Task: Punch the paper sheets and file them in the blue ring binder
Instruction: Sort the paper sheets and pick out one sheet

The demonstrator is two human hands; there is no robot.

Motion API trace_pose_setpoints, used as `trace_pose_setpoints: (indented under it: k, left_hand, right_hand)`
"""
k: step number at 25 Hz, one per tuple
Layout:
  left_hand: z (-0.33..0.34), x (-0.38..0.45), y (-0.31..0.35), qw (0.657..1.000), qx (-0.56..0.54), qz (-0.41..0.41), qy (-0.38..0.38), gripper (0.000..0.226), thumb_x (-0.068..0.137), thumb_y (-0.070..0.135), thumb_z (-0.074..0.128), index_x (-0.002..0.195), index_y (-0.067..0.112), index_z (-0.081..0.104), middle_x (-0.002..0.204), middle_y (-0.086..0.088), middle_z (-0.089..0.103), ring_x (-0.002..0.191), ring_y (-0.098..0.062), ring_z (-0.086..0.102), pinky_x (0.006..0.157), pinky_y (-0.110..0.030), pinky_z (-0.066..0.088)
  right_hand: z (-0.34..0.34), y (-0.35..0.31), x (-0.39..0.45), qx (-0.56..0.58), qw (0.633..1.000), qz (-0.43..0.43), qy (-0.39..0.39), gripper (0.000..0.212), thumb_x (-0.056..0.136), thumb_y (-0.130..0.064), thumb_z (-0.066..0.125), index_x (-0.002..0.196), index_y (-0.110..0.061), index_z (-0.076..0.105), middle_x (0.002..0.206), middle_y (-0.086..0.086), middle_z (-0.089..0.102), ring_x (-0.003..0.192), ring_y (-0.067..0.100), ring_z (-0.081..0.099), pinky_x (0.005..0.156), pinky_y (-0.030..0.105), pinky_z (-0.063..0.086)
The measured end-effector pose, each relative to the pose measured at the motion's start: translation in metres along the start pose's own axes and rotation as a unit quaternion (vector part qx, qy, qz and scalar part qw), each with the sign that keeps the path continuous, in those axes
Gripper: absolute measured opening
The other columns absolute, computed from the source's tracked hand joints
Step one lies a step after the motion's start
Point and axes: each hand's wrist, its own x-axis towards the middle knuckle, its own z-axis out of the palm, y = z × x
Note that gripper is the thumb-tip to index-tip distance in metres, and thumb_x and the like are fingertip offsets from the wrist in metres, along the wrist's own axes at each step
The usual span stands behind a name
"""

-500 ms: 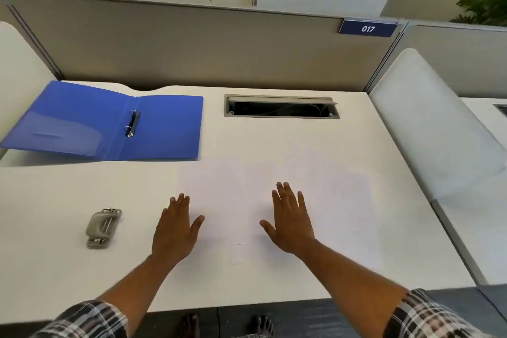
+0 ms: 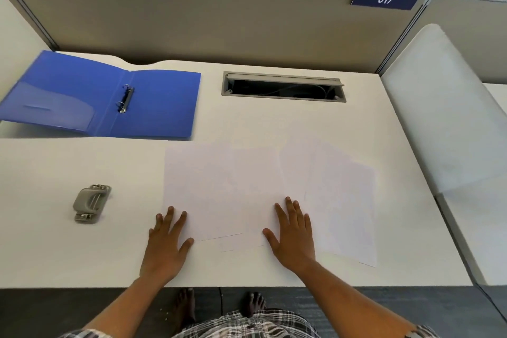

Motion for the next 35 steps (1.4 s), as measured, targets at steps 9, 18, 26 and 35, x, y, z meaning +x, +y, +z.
trace_pose_setpoints:
  k: [9, 18, 26, 35]
  left_hand:
    - [-0.004, -0.017, 0.018, 0.976, -0.154, -0.095, 0.121, 0.058, 0.077, 0.052, 0.075, 0.128, 0.030, 0.057, 0.141, 0.002, 0.040, 0.133, -0.025, 0.041, 0.106, -0.041, 0.042]
    - [-0.034, 0.015, 0.026, 0.972, -0.098, -0.208, 0.044, 0.107, 0.069, 0.049, 0.084, 0.146, 0.002, 0.028, 0.137, -0.021, 0.046, 0.127, -0.039, 0.047, 0.098, -0.048, 0.049]
    - [-0.047, 0.021, 0.010, 0.975, -0.113, -0.174, 0.077, 0.074, 0.070, 0.052, 0.081, 0.117, 0.006, 0.048, 0.115, -0.011, 0.058, 0.107, -0.033, 0.059, 0.082, -0.043, 0.053]
    - [-0.049, 0.039, 0.011, 0.924, -0.324, -0.172, 0.107, 0.053, 0.077, 0.021, 0.080, 0.118, 0.017, 0.045, 0.110, -0.010, 0.058, 0.098, -0.034, 0.060, 0.077, -0.038, 0.048]
  right_hand:
    - [-0.008, -0.009, 0.004, 0.070, 0.987, 0.139, 0.046, 0.113, 0.074, -0.083, 0.061, 0.157, -0.014, 0.027, 0.150, 0.008, 0.036, 0.135, 0.029, 0.039, 0.107, 0.041, 0.042]
    - [-0.031, -0.032, 0.024, 0.127, 0.973, 0.194, -0.004, 0.075, 0.078, -0.053, 0.081, 0.134, -0.014, 0.048, 0.126, 0.007, 0.055, 0.115, 0.029, 0.058, 0.094, 0.041, 0.052]
    - [-0.037, -0.049, 0.040, 0.332, 0.908, 0.255, 0.031, 0.029, 0.080, -0.031, 0.073, 0.102, -0.018, 0.059, 0.107, 0.003, 0.071, 0.095, 0.026, 0.066, 0.080, 0.038, 0.056]
    - [-0.016, -0.070, 0.021, 0.603, 0.761, 0.234, -0.058, 0.039, 0.094, 0.002, 0.065, 0.128, -0.015, 0.061, 0.127, 0.012, 0.069, 0.112, 0.033, 0.068, 0.095, 0.056, 0.058]
